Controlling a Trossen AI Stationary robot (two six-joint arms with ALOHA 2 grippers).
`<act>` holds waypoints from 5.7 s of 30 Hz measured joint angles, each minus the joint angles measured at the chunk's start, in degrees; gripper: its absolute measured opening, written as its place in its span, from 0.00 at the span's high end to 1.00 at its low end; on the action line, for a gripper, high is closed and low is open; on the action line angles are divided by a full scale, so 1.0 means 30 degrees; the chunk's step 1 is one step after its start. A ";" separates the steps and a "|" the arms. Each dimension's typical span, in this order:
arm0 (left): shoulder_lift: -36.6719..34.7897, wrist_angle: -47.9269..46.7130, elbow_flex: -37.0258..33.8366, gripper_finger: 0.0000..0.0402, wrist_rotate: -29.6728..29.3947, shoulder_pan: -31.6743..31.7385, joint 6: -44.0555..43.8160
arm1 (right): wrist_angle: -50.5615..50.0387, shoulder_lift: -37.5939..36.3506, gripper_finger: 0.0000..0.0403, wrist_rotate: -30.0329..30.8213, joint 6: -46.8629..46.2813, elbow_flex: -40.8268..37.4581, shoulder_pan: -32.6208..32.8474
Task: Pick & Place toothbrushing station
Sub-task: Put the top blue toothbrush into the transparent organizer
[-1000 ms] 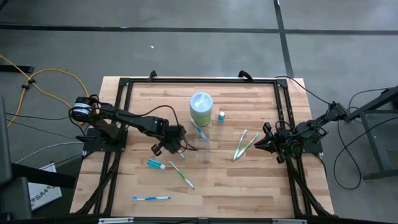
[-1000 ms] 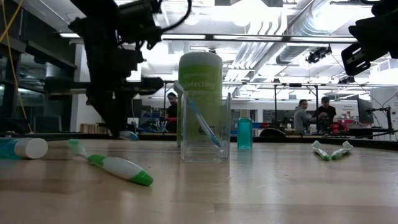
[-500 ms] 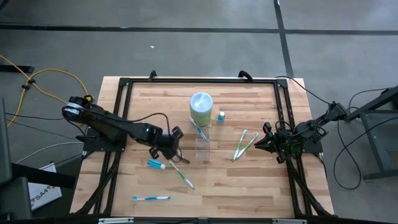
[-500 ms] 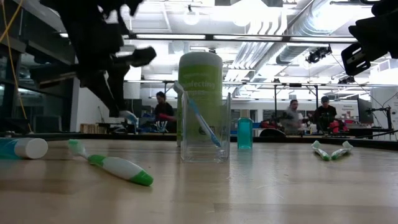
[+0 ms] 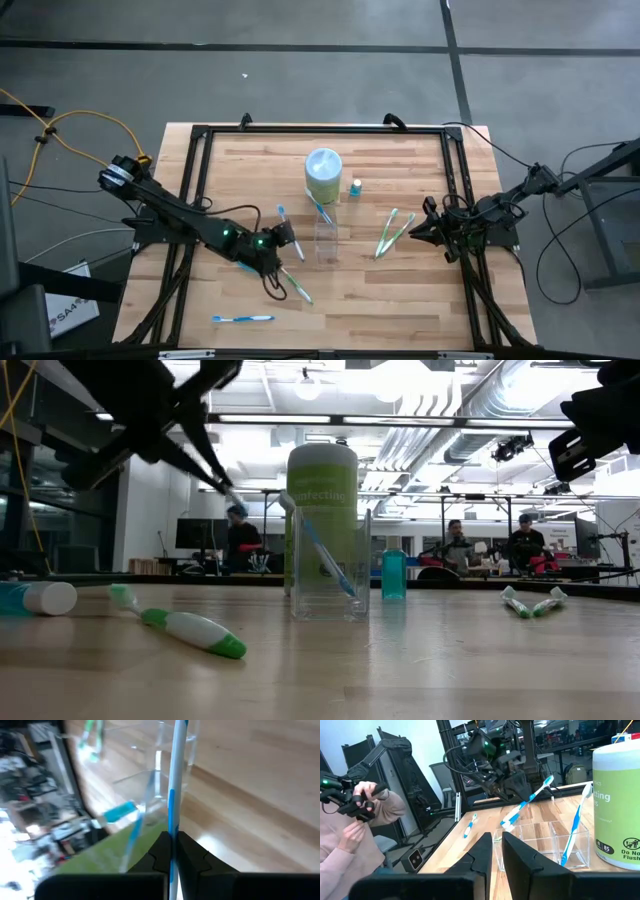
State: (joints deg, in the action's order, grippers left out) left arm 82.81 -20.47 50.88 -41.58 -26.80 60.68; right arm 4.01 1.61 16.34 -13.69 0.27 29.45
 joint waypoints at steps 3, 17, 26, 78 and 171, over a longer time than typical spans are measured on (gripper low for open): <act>0.0000 0.0093 0.0310 0.99 -0.0452 0.0048 0.0706 | 0.0000 0.0001 0.91 -0.0004 0.0000 0.0000 0.0004; 0.0006 0.0119 0.1535 0.99 -0.1057 0.2160 0.2813 | 0.0000 -0.0002 0.91 -0.0006 -0.0006 0.0000 0.0006; 0.0941 0.0676 0.1975 0.99 -0.3013 0.2525 0.5201 | -0.0015 0.0005 0.91 -0.0008 0.0000 0.0000 0.0007; 0.3789 0.4169 0.3497 0.99 -0.7786 0.2036 1.3271 | 0.0014 0.0326 0.91 0.0000 0.0000 0.0000 0.0007; 0.7089 0.3746 0.3597 0.90 -0.5961 0.2466 1.2746 | 0.0007 0.0318 0.91 -0.0007 -0.0007 -0.0001 0.0007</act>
State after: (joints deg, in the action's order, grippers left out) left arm 104.07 -9.23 61.67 -59.46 -19.40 98.91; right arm 4.03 2.57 16.32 -13.72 0.27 29.47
